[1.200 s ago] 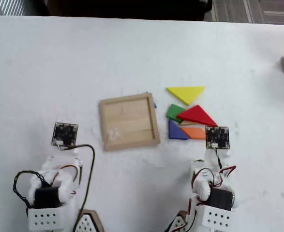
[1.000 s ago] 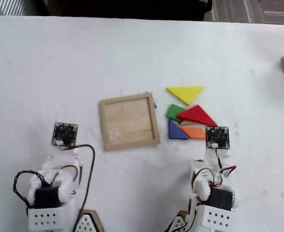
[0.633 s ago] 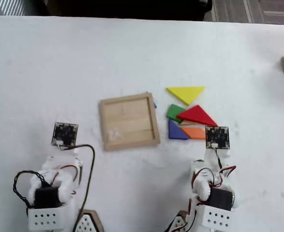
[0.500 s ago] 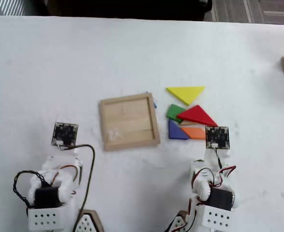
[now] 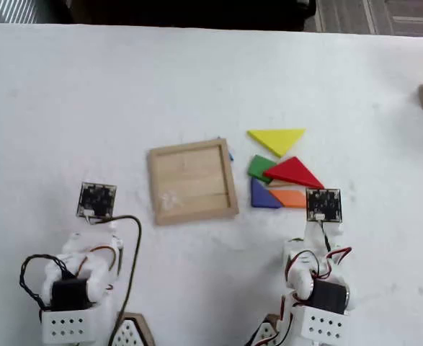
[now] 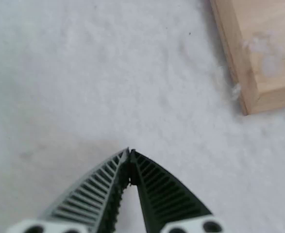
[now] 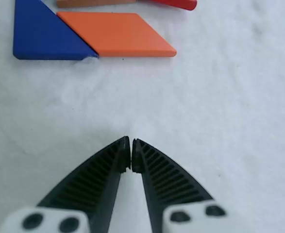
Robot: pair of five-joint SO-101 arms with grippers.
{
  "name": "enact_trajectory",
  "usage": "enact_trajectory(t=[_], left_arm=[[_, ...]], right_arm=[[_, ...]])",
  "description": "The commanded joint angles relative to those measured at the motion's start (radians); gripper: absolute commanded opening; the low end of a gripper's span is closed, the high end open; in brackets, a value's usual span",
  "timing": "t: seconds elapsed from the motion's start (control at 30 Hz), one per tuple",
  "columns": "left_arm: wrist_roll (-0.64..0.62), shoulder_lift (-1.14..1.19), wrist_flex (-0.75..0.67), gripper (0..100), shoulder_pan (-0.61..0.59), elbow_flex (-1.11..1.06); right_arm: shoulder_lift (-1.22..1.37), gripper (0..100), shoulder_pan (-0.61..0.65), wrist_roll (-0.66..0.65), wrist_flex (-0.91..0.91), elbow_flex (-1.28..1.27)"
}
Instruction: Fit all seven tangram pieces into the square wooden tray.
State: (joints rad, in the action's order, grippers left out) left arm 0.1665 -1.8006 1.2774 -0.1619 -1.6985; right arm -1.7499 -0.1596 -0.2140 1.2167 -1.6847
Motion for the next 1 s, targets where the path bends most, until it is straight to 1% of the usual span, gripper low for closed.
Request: enact_trajectory(t=[0.0, 0.43, 0.67, 0.8, 0.97], left_arm=[[0.0, -0.013, 0.006, 2, -0.002, 0.006], [0.0, -0.013, 0.006, 2, 0.002, 0.006], [0.003, -0.013, 0.006, 2, 0.14, 0.006], [0.003, -0.013, 0.006, 2, 0.156, 0.006], [0.005, -0.013, 0.006, 2, 0.147, 0.031]], right_arm=[[0.004, 1.8, 0.013, 0.002, 0.005, -0.005], [0.004, 1.8, 0.013, 0.002, 0.005, -0.005], [0.004, 1.8, 0.013, 0.002, 0.005, -0.005], [0.004, 1.8, 0.018, 0.002, 0.007, -0.005], [0.002, 2.1, 0.018, 0.002, 0.002, -0.005]])
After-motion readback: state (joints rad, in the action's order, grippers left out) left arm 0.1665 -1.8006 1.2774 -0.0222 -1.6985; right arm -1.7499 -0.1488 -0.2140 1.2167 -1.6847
